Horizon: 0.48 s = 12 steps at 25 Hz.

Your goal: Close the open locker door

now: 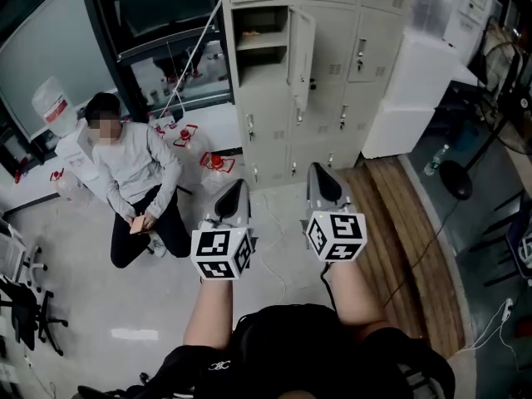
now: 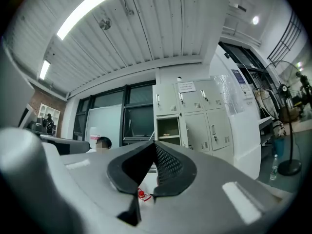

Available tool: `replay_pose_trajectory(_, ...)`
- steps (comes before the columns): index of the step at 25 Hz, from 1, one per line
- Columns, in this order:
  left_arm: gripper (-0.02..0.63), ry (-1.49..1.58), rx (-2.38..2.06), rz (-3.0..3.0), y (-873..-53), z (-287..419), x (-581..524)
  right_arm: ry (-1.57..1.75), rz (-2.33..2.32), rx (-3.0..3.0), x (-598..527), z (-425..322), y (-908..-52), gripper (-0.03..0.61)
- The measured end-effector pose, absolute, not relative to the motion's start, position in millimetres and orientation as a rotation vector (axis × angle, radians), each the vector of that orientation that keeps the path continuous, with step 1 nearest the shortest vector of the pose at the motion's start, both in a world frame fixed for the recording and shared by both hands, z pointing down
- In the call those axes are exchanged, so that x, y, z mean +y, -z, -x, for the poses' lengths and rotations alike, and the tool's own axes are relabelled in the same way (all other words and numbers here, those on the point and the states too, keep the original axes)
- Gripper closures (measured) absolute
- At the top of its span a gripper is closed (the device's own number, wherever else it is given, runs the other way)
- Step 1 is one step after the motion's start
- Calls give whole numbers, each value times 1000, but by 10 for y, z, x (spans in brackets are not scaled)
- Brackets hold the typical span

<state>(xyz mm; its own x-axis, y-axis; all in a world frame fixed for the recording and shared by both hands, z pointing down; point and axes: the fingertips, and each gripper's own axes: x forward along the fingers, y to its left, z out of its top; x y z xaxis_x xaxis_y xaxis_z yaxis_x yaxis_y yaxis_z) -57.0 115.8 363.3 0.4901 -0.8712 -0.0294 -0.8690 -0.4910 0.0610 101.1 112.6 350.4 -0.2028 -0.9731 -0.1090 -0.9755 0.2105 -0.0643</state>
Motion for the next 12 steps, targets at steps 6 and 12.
replay_pose_trajectory(6,614,82,-1520,-2692,-3747,726,1203,-36,1936,2341,1227,-827,-3583,569)
replay_pose_trajectory(12,614,105,-1491,-2673,-3777,797,1118,-33,1932,2345,1126,-753,-3596,569)
